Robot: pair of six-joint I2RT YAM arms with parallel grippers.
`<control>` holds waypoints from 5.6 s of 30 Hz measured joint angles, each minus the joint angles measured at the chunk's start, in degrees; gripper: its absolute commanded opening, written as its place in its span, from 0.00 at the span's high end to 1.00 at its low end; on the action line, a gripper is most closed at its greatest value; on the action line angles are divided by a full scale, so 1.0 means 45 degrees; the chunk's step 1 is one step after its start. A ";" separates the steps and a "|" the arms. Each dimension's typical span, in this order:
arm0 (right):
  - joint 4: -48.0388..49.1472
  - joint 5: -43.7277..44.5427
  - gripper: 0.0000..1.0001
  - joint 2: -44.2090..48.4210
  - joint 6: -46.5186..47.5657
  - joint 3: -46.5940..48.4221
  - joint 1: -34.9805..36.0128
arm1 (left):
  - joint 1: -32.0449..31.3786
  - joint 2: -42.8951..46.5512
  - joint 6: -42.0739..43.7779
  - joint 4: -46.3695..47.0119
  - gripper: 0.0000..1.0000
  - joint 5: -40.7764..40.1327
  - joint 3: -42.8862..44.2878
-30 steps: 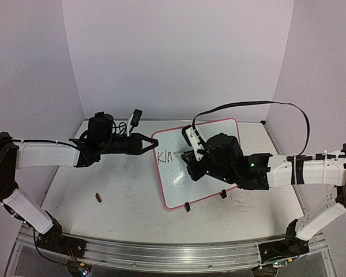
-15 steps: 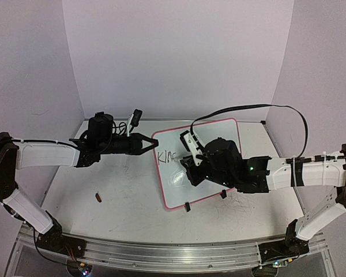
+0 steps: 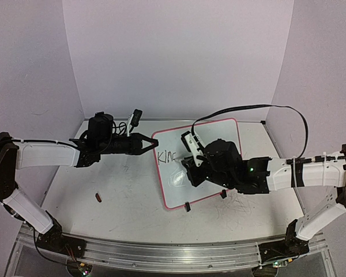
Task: Write a sentence on the whiteboard
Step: Write on the whiteboard with the whiteboard.
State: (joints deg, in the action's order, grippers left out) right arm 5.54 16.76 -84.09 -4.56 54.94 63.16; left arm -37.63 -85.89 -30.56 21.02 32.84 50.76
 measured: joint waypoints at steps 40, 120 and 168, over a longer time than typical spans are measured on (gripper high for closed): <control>0.0269 0.0912 1.00 -0.0314 -0.0059 0.0874 -0.0294 | -0.0078 0.0000 -0.0204 0.0000 1.00 -0.0066 0.0000; 0.0353 0.0178 1.00 0.0381 -0.0174 -0.0188 -0.0526 | -0.0131 0.0000 -0.0206 0.0000 1.00 -0.0107 0.0000; 0.0583 0.0769 1.00 0.0403 -0.0280 -0.0180 -0.0565 | -0.0223 -0.0005 -0.0211 0.0005 1.00 -0.0214 0.0000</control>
State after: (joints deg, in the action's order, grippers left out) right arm 8.16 20.22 -82.28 -5.82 54.13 60.62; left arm -38.63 -85.91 -31.51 21.04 31.88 50.76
